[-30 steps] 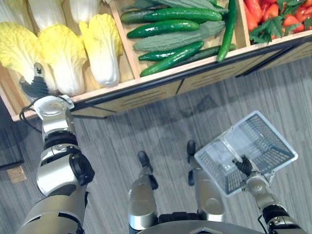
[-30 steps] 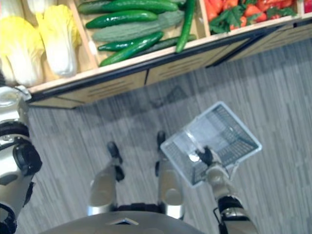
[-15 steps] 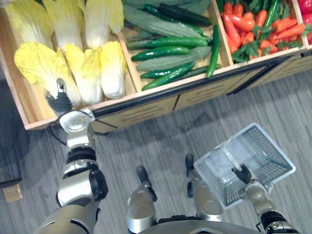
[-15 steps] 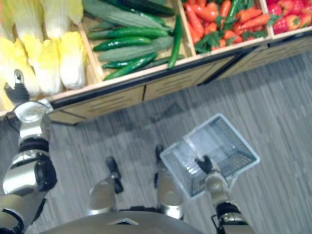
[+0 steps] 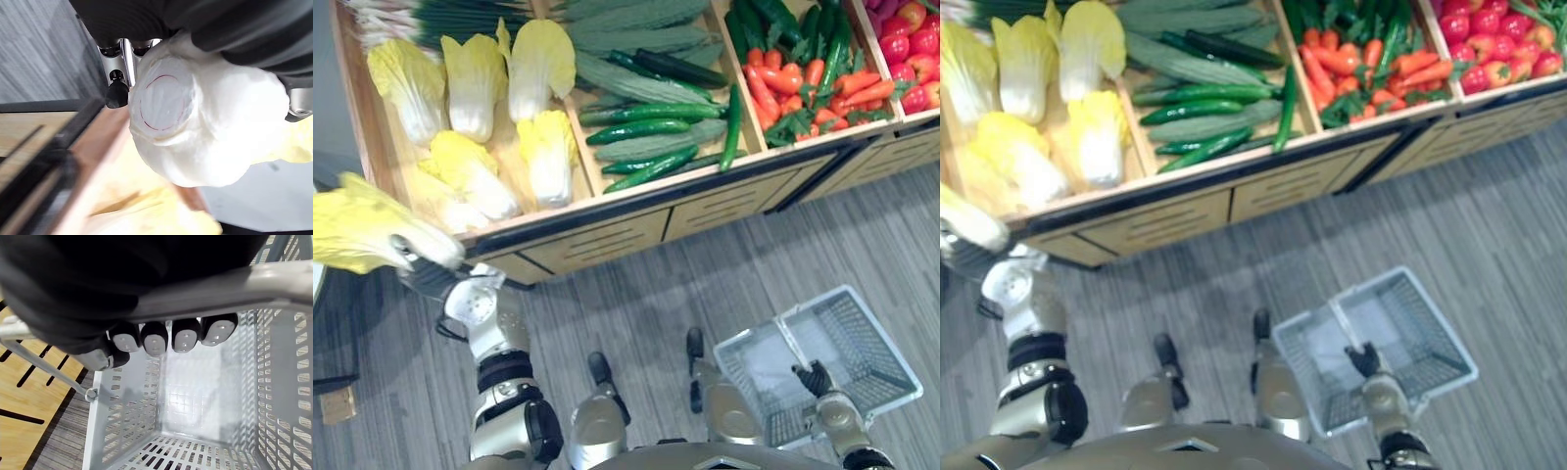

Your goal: Pick vegetable in the basket

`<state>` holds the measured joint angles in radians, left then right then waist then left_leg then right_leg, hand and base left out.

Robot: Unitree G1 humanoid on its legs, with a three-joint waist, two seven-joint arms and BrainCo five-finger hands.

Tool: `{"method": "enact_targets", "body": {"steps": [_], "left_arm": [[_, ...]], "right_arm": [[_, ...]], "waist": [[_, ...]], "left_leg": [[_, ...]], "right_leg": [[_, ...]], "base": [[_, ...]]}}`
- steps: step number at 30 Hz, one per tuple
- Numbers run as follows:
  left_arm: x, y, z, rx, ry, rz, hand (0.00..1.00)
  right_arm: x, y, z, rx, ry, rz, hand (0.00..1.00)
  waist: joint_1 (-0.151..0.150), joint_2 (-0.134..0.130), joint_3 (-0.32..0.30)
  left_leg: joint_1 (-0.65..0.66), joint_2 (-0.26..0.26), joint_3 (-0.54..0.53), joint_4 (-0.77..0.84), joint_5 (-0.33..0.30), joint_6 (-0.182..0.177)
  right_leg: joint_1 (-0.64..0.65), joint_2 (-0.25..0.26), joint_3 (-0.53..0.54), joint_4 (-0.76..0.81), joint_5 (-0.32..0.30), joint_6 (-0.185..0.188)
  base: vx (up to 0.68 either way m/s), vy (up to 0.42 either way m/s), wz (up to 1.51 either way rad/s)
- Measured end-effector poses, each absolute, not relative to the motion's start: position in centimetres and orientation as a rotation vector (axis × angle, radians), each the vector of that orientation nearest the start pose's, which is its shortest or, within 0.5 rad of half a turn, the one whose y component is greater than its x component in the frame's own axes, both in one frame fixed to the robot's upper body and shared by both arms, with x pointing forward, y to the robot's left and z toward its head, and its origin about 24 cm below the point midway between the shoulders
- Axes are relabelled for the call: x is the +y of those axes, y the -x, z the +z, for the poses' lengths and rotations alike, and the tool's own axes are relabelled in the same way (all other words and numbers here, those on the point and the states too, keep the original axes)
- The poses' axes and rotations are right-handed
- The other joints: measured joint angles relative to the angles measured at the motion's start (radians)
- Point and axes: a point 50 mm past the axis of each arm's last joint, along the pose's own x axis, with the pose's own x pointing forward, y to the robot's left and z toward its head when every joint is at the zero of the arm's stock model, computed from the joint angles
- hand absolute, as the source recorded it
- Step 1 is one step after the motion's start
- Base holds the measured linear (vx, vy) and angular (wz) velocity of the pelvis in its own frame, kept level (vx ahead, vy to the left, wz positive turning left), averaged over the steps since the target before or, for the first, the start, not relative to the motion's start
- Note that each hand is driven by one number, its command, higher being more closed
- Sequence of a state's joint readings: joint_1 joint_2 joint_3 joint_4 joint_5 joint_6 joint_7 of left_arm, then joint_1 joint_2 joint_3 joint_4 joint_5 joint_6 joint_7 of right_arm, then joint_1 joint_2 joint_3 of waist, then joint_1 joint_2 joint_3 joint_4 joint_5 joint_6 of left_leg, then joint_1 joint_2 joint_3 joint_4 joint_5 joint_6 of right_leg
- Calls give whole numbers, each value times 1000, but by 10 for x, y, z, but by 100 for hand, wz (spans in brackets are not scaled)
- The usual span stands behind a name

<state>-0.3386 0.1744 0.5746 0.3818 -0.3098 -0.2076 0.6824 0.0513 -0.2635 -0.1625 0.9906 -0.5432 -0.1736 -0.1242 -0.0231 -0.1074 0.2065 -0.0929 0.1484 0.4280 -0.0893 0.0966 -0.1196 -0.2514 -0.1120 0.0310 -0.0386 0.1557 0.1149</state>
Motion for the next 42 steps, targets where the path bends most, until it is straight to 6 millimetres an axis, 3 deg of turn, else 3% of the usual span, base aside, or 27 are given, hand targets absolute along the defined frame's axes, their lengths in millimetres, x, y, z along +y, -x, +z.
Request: {"method": "enact_targets", "body": {"steps": [6,11,15,17,19,23,29,32,34,38,42], "left_arm": [[315,-255,104,-368,336,1175,100],[291,-258,117,-402,148,1047,100],[266,-259,107,-357,-89,832,100],[253,-260,103,-341,-282,644,100],[246,-260,107,-358,-397,525,100],[220,-263,105,-371,-503,283,100],[193,-263,97,-363,-592,32,100],[169,-261,100,-406,-582,-102,100],[149,-260,102,-439,-575,-210,100],[127,-262,113,-495,-553,-317,100],[104,-254,121,-549,-485,-430,100]], "right_arm": [[-268,-121,-129,891,683,-70,100],[-278,-136,-115,815,712,-100,100],[-315,-161,-77,687,860,-102,100],[-335,-185,-41,555,979,-101,100],[-338,-205,-16,450,1064,-55,100],[-334,-231,14,329,1208,58,100],[-312,-242,26,247,1325,214,100],[-295,-248,41,137,1358,262,100],[-286,-250,50,71,1376,295,100],[-265,-250,50,-1,1379,383,100],[-259,-249,46,-6,1377,414,100]], "waist": [[-1,7,-24],[-3,9,-31],[-6,22,-39],[-15,33,-49],[-29,34,-55],[-30,36,-83],[-35,36,-119],[-35,43,-133],[-40,61,-144],[-51,92,-165],[-52,104,-171]], "left_leg": [[29,-2,-7,-5,5,7],[45,-5,-1,-5,0,6],[73,-13,34,-5,-18,3],[101,-17,74,-5,-31,-1],[123,-17,113,-5,-41,-7],[173,-15,208,-11,-67,-21],[270,4,367,5,-113,-49],[274,53,440,118,-186,-66],[274,91,471,190,-231,-78],[274,149,514,290,-288,-92],[272,184,532,356,-325,-98]], "right_leg": [[37,1,-5,-14,2,2],[50,5,4,-20,2,3],[59,3,40,-30,4,17],[63,7,84,-30,6,22],[61,14,123,-30,9,27],[54,36,211,-29,12,32],[66,94,346,-14,21,32],[71,122,405,-11,21,32],[80,142,422,-11,21,32],[83,171,446,-7,21,31],[83,189,463,1,21,31]], "base": [[46,-1,3],[11,-2,-4],[2,6,-27],[12,6,-49],[20,-5,-56],[39,-21,-72],[75,-15,-79],[35,-54,-69],[-15,-58,-40],[-27,-25,-30],[-53,-3,-17]]}}
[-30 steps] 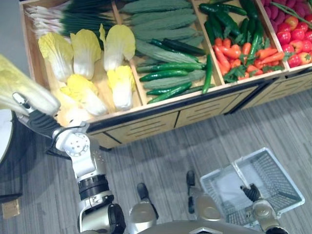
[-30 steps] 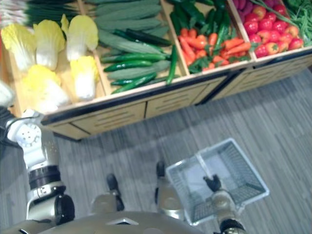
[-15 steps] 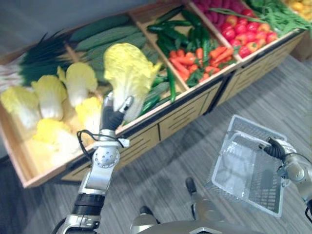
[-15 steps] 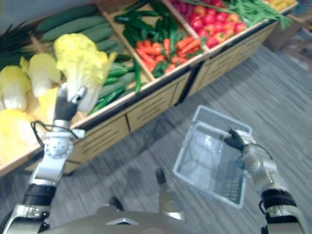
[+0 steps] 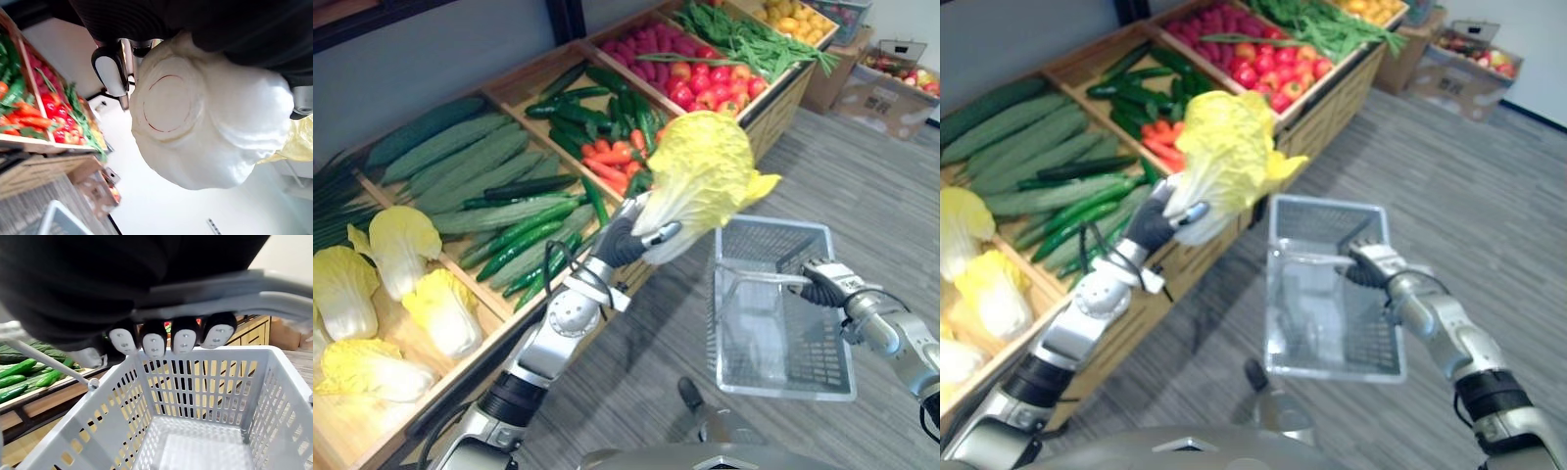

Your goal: Pick vegetable in the basket

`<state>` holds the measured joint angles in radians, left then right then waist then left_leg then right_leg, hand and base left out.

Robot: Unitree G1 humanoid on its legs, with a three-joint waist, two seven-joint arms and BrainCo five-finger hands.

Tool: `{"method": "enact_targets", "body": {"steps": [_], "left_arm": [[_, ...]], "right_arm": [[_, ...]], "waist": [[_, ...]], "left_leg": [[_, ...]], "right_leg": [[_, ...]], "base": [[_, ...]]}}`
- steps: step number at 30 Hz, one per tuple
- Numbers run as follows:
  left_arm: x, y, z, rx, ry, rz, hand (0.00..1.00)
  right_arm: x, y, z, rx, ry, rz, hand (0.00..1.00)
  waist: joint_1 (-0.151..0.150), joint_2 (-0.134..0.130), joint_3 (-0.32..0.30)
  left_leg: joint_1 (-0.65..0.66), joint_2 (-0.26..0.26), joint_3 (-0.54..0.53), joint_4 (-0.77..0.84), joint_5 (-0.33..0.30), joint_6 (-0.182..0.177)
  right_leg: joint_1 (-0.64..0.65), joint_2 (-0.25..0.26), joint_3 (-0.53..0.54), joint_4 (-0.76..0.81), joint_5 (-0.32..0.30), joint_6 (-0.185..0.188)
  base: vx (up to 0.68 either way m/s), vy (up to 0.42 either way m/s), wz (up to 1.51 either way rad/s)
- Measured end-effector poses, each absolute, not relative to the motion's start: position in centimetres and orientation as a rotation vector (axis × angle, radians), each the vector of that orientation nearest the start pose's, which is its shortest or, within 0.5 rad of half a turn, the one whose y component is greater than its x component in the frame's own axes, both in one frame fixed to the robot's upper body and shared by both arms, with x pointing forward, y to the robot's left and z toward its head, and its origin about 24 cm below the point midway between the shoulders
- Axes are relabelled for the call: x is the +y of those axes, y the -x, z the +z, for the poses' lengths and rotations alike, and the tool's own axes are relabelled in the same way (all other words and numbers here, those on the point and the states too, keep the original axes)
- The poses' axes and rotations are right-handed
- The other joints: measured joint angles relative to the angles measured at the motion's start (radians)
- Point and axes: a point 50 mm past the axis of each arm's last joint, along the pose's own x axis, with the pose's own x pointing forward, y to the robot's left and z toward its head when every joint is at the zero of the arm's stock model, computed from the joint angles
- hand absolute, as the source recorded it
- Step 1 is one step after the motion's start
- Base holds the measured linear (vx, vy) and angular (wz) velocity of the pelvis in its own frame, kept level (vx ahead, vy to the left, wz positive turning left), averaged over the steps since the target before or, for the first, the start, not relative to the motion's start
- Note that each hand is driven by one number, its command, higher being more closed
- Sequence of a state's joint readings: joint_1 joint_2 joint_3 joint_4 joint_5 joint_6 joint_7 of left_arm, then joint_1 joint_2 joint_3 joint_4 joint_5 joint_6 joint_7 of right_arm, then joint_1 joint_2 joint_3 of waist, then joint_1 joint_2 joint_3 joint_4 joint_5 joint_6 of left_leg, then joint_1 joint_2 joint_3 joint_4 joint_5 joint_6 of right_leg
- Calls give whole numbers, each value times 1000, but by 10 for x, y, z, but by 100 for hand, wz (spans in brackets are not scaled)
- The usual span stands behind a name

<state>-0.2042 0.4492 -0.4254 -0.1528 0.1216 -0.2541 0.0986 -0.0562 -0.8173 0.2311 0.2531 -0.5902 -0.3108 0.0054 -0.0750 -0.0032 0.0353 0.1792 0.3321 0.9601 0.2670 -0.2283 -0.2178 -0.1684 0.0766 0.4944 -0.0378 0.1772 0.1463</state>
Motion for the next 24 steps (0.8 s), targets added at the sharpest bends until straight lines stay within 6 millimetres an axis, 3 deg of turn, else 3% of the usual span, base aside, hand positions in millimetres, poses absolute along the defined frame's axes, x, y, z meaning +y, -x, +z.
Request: {"method": "enact_targets", "body": {"steps": [8,24], "left_arm": [[68,-226,133,-639,-410,-761,100],[50,-191,126,-571,-297,-1088,100]], "right_arm": [[-269,-254,56,8,1429,383,100],[-309,-274,84,82,1388,125,100]], "waist": [[-4,22,-9],[-1,53,-8]], "left_leg": [[-24,51,19,108,-54,-1],[-77,92,-9,185,-84,1]], "right_leg": [[-17,16,11,11,0,0],[-41,14,-19,25,0,0]], "base": [[-36,4,-9],[-9,8,5]]}}
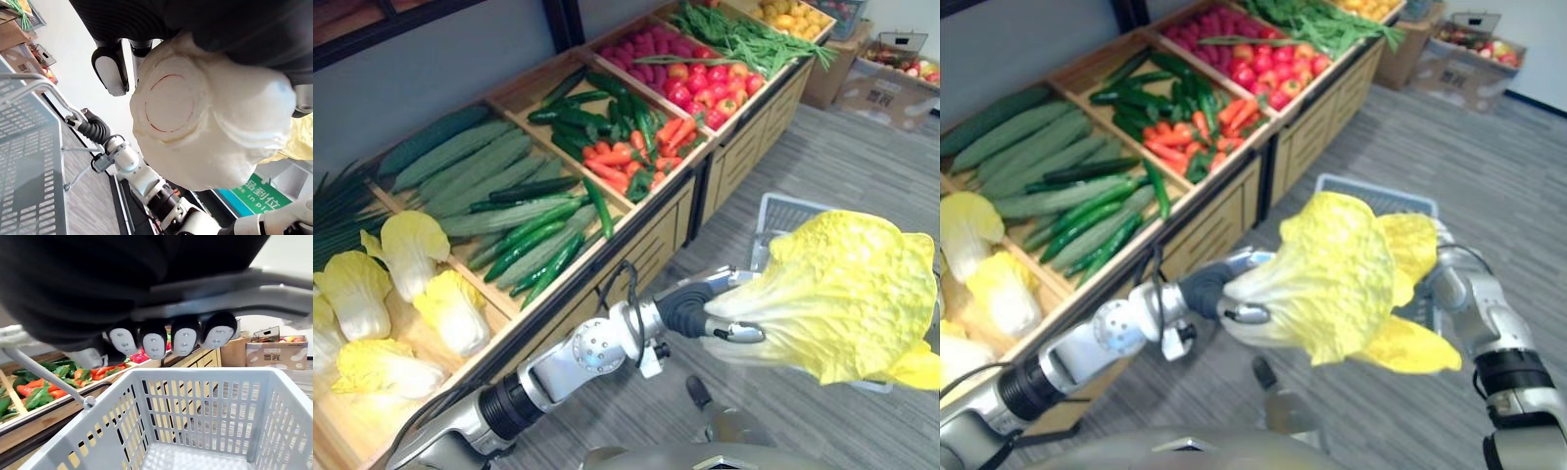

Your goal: Pick vegetable in the basket

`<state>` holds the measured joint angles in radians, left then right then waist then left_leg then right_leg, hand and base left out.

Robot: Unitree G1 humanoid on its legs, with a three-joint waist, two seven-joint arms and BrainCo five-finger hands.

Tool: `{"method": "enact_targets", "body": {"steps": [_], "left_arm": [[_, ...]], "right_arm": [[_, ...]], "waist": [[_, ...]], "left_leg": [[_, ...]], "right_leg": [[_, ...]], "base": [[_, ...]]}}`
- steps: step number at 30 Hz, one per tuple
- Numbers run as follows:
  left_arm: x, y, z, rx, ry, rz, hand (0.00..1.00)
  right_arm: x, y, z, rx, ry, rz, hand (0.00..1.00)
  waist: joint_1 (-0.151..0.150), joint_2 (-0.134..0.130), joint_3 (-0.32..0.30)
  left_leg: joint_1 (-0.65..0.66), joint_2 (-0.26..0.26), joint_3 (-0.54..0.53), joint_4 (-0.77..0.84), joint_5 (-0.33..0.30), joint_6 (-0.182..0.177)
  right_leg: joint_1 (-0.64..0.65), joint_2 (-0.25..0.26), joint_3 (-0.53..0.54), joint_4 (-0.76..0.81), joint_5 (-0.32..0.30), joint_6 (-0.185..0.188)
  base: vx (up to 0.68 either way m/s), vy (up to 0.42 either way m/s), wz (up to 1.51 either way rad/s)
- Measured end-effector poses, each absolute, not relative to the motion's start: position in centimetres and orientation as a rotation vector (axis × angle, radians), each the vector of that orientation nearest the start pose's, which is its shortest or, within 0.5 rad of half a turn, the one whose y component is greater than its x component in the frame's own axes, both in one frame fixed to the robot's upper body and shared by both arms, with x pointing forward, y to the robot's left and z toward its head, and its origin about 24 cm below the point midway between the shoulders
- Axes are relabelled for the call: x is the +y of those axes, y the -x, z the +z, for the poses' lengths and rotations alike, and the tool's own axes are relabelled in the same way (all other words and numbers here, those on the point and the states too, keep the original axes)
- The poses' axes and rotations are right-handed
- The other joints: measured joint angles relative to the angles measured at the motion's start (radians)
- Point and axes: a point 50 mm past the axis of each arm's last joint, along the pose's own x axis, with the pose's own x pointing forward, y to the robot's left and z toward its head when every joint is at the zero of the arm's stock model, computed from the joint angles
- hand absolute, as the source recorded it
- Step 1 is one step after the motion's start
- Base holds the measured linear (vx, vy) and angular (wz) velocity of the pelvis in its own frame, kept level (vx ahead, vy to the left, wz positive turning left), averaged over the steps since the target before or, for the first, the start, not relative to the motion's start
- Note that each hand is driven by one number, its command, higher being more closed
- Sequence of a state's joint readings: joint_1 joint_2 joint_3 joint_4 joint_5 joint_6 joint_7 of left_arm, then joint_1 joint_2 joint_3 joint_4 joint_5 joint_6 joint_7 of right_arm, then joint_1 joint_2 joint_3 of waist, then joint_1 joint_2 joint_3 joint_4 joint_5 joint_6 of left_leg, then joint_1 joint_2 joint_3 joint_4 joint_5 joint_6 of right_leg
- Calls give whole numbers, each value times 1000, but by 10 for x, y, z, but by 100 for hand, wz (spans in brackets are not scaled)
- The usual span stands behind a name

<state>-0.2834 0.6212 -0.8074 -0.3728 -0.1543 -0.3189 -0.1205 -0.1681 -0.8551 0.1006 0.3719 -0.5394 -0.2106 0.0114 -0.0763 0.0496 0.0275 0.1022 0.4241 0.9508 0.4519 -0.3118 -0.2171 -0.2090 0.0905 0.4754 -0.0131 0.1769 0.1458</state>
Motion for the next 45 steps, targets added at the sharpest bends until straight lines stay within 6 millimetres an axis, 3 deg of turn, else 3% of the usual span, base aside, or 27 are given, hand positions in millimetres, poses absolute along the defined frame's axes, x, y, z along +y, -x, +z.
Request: {"method": "enact_targets", "body": {"steps": [20,26,31,37,45], "left_arm": [[57,-183,109,-501,-436,-1203,100],[62,-194,84,-393,-530,-1198,100],[43,-208,66,-357,-596,-1135,100],[24,-222,60,-356,-621,-1039,100],[0,-242,51,-310,-685,-928,100]], "right_arm": [[-305,-288,104,56,1301,127,100],[-295,-289,110,21,1305,164,100],[-277,-291,116,-37,1288,213,100],[-254,-292,121,-117,1249,255,100],[-247,-292,127,-149,1216,238,100]], "waist": [[-1,3,47],[-3,0,49],[-3,-8,54],[-4,-16,61],[-3,-41,76]], "left_leg": [[-31,20,-27,40,-15,2],[-29,20,-25,40,-15,2],[-27,20,-25,40,-14,4],[-8,19,-16,38,-16,3],[4,17,1,39,-18,2]], "right_leg": [[-12,-3,-26,15,-2,-2],[-12,-1,-25,15,-2,-2],[-10,-1,-24,17,-2,-2],[6,2,-16,18,-2,-2],[4,6,-2,23,-2,-2]], "base": [[-6,10,3],[0,0,0],[0,0,0],[-2,23,-3],[3,31,-5]]}}
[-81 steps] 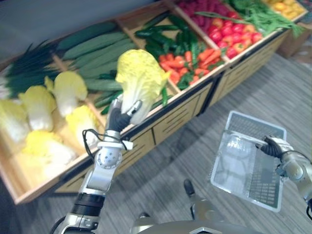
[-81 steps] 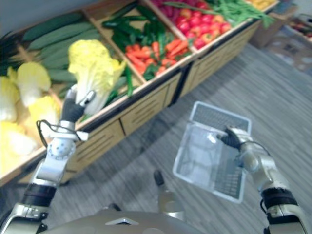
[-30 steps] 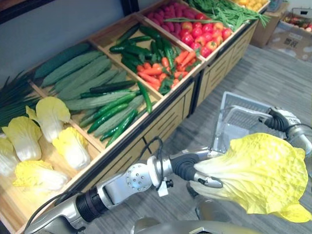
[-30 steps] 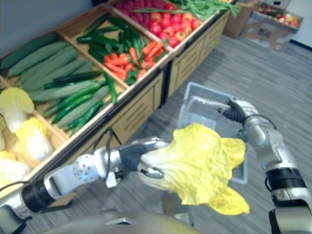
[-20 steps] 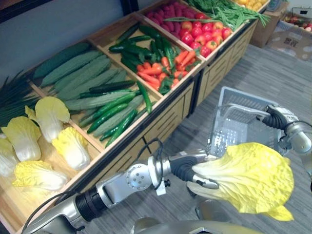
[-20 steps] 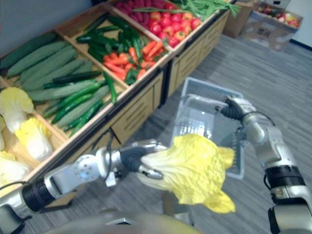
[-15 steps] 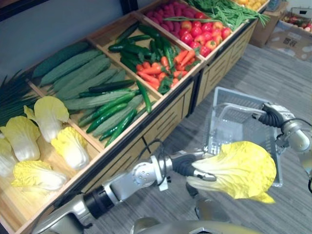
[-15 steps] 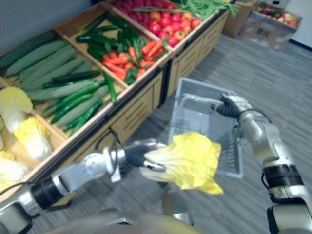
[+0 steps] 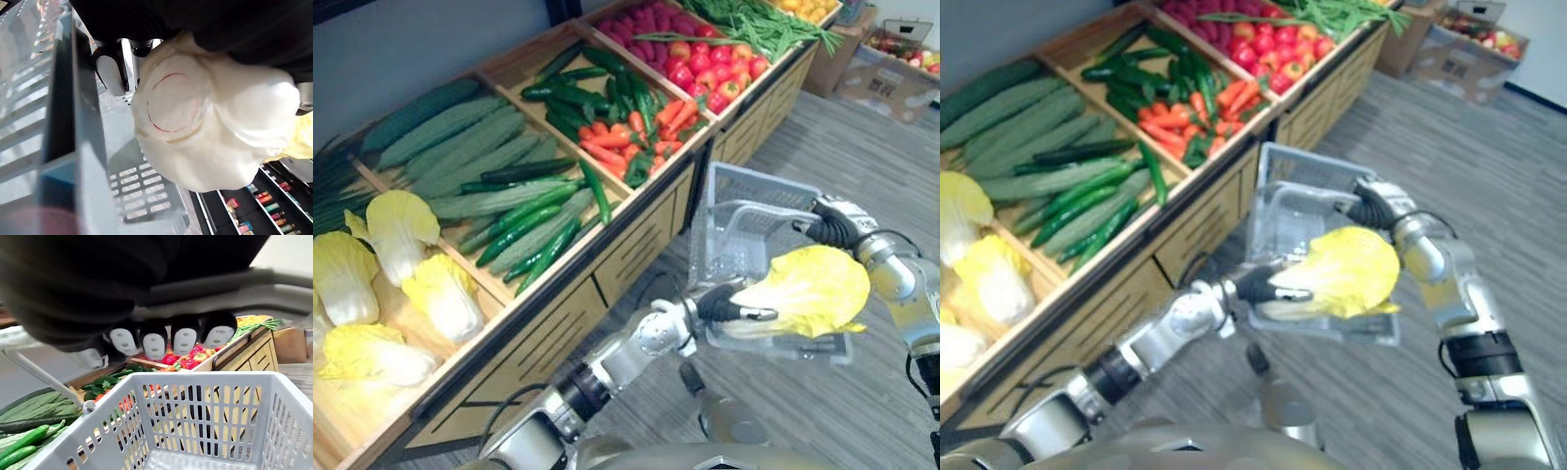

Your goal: Pick vegetable in the basket

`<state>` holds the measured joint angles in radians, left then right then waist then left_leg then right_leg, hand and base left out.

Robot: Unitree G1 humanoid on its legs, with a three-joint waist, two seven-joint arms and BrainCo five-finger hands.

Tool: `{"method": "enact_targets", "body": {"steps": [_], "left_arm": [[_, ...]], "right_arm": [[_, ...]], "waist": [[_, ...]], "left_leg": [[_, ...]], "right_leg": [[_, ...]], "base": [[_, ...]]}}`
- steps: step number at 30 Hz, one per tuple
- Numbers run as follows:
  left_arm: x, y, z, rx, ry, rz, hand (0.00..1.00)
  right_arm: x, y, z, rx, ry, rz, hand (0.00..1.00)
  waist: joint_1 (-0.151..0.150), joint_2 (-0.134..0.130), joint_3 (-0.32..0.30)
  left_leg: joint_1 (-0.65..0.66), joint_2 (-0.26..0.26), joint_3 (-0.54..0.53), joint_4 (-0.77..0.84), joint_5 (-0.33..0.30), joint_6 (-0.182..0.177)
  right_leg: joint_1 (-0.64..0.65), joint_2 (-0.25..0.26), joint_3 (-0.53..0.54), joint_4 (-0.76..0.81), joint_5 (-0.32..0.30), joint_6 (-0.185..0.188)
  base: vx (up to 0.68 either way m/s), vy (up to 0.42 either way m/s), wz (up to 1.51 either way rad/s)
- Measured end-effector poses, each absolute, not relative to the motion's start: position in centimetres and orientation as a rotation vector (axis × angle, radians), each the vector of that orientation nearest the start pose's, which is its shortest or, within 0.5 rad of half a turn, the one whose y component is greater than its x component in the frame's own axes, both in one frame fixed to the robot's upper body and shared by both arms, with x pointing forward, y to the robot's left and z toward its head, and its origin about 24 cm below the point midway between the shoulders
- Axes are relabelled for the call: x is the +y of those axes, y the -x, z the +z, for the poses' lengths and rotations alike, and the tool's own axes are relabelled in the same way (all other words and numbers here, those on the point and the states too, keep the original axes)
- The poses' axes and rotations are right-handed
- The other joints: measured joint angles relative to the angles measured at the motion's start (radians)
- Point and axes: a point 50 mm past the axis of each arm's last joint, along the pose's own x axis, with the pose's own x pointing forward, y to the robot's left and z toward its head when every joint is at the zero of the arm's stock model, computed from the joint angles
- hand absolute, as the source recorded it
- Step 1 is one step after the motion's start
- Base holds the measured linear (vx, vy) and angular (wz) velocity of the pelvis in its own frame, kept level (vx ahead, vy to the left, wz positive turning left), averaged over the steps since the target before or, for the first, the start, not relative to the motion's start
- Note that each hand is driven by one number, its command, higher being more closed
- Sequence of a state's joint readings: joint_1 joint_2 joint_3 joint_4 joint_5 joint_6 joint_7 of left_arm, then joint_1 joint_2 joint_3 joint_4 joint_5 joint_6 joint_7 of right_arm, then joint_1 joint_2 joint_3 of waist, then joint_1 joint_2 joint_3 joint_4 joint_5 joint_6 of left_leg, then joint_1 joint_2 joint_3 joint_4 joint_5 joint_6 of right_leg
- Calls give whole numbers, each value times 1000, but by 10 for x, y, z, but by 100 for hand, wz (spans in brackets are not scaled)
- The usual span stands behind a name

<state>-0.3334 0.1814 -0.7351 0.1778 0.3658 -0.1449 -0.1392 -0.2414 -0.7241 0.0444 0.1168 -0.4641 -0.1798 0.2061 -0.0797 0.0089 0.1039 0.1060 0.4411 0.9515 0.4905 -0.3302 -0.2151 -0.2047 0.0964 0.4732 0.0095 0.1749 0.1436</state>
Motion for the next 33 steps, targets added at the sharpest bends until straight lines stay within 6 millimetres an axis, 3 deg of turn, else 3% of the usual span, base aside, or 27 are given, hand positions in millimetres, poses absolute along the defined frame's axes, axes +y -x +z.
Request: {"method": "enact_targets", "body": {"steps": [7,18,19,33], "left_arm": [[-9,-256,54,-307,-733,-853,100],[-16,-266,41,-246,-842,-805,100],[-16,-266,40,-245,-857,-804,0],[-14,-275,29,-186,-953,-778,0]], "right_arm": [[-247,-293,127,-146,1185,225,100],[-245,-290,118,-108,1177,266,100],[-245,-290,117,-105,1176,273,100],[-237,-281,101,-64,1153,341,100]], "waist": [[2,-1,1],[2,-4,2],[2,-4,3],[3,-16,9]], "left_leg": [[0,1,1,0,2,3],[2,4,0,1,-3,9],[2,4,0,0,-3,10],[0,0,-6,-1,-4,12]], "right_leg": [[-1,1,0,0,0,0],[0,0,-3,-6,-4,-4],[0,0,-3,-6,-4,-4],[1,-5,-9,-7,-4,-4]], "base": [[12,34,0],[16,29,0],[0,0,0],[0,0,0]]}}
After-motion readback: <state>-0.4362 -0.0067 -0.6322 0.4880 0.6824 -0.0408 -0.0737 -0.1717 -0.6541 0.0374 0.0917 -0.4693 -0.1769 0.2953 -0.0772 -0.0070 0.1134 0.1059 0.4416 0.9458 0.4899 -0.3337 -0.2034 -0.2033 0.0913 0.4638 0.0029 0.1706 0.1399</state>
